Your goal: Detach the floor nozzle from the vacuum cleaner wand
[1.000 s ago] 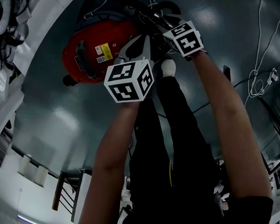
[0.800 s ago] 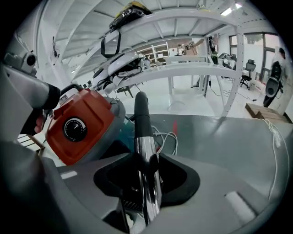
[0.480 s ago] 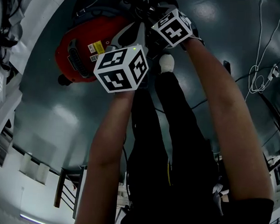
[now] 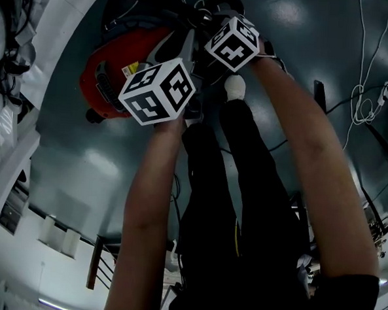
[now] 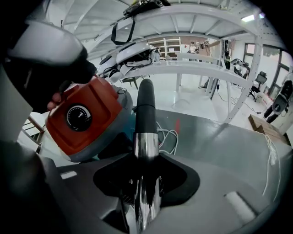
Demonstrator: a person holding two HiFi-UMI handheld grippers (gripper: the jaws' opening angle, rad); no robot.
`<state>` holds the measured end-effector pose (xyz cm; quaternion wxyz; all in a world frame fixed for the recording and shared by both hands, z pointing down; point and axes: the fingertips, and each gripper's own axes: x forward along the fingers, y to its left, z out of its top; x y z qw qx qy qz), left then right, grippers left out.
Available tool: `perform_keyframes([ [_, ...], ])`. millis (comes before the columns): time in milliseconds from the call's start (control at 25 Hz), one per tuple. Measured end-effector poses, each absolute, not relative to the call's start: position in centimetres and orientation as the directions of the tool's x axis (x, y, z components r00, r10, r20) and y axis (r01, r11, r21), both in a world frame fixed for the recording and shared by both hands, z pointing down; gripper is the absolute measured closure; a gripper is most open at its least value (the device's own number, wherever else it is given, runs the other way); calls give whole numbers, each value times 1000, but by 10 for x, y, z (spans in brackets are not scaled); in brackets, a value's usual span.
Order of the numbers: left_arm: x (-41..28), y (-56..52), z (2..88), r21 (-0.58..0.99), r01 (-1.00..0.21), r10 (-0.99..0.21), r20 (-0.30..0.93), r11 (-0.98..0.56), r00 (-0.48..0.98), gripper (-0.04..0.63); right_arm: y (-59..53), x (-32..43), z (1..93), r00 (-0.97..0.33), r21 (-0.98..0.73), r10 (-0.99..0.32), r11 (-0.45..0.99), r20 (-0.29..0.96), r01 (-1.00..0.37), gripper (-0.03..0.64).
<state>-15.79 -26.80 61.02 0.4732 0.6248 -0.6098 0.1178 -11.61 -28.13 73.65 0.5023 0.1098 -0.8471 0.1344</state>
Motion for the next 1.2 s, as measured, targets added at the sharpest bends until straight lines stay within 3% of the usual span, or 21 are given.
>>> perform_keyframes([
  [960,-134,-270,589,614,-735,-710,651,287,266,387,-234,-65,646,-570,-39,-159,947,806,-319,445],
  [1200,-129,-279,590,561,-787,-705,665,256,245,367,-227,-59,635,-586,-39,-163,948,794,-317,445],
])
